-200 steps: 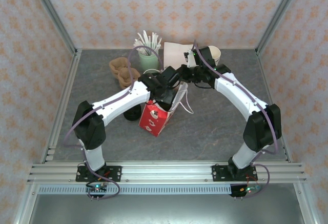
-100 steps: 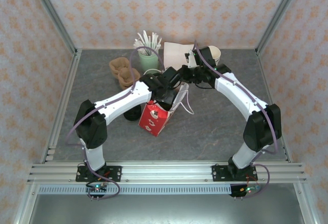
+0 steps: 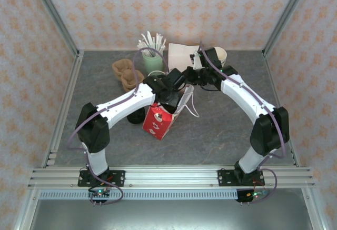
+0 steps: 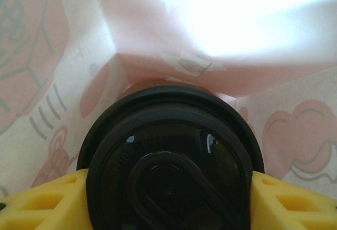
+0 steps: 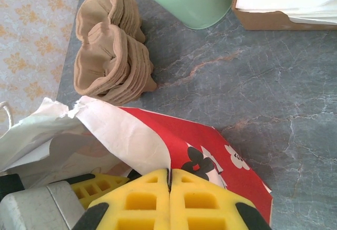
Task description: Pack the takeout coffee
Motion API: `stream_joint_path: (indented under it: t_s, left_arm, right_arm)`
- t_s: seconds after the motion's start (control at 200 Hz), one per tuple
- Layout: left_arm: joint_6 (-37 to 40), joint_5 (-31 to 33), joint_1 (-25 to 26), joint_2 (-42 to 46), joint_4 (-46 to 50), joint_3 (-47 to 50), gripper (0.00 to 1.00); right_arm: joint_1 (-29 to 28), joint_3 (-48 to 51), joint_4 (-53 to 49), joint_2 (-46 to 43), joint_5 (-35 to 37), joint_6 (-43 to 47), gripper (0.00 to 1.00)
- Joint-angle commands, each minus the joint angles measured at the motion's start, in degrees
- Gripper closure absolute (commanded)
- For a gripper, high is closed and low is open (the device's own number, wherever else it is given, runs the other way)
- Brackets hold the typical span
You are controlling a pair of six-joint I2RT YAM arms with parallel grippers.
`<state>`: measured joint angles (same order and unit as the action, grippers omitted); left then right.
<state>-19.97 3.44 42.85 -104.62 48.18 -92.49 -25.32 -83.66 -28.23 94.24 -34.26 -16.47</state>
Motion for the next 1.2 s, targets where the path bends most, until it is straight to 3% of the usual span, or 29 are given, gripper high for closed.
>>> stream_joint_path:
  t_s: [0.0, 0.23, 0.52, 0.996, 1.196]
  left_arm:
    - [1.9, -3.6, 0.7, -1.5, 2.1, -1.0, 0.33]
    - [1.6, -3.3, 0.5, 0.1, 3.1, -1.5, 0.23]
    - [1.4, -3.4, 0.3, 0.3, 3.1, -1.0, 0.19]
    - [1.3, -3.7, 0.3, 0.6, 3.2, 0.0, 0.21]
    - [2.1, -4.5, 0.3, 2.1, 2.3, 0.0, 0.1]
  right_arm:
    - [-3.0, -6.0, 4.7, -2.6, -10.3, 1.1, 1.0]
    - [-3.5, -7.7, 4.0, -2.3, -10.1, 2.3, 1.0]
    - [-3.8, -8.5, 3.2, -2.1, -10.2, 3.0, 1.0]
    - [-4.0, -8.8, 2.7, -2.2, -10.2, 3.2, 1.0]
    - [-4.3, -9.8, 1.6, -2.0, -9.9, 4.3, 1.0]
